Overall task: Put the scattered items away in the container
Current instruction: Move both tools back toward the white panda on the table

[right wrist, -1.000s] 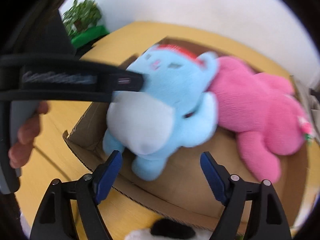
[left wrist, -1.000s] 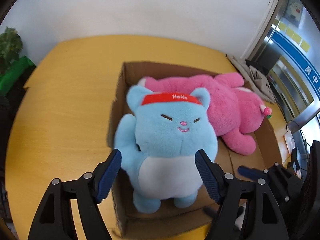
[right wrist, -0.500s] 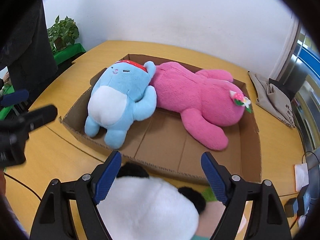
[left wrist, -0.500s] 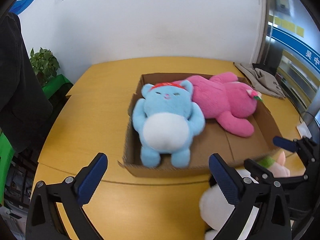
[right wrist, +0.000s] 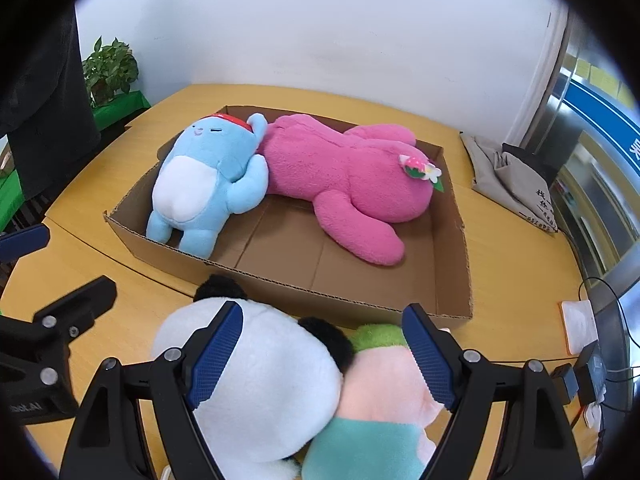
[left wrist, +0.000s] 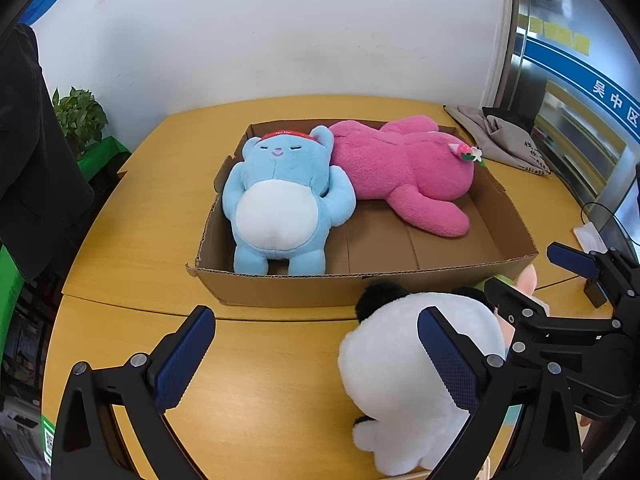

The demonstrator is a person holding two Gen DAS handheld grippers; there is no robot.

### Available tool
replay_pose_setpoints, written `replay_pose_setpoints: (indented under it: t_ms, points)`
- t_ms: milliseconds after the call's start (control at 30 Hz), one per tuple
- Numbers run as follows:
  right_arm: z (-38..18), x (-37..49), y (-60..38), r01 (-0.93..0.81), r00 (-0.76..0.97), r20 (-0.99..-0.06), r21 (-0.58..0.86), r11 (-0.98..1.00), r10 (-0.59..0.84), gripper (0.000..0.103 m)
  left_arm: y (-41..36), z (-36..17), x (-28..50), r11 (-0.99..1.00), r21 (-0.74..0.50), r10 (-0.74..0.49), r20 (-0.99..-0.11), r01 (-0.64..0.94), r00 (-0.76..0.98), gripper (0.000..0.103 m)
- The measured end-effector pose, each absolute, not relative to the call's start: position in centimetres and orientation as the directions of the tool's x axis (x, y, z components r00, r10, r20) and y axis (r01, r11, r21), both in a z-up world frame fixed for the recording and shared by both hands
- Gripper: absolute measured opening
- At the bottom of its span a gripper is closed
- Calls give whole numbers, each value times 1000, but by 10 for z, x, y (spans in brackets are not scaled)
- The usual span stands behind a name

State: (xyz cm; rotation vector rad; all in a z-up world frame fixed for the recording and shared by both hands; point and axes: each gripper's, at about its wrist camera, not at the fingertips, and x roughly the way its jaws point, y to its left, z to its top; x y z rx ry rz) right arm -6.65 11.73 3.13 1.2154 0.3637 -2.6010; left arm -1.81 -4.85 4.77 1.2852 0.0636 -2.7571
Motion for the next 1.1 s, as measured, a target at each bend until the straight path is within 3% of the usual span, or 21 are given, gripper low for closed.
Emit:
replay_pose_setpoints:
  t_ms: [1100]
  points:
    - [38, -56, 125, 304, -634, -767, -139, -942, -92, 82, -47, 42, -3, -996, -45, -17, -777, 82, -629, 102]
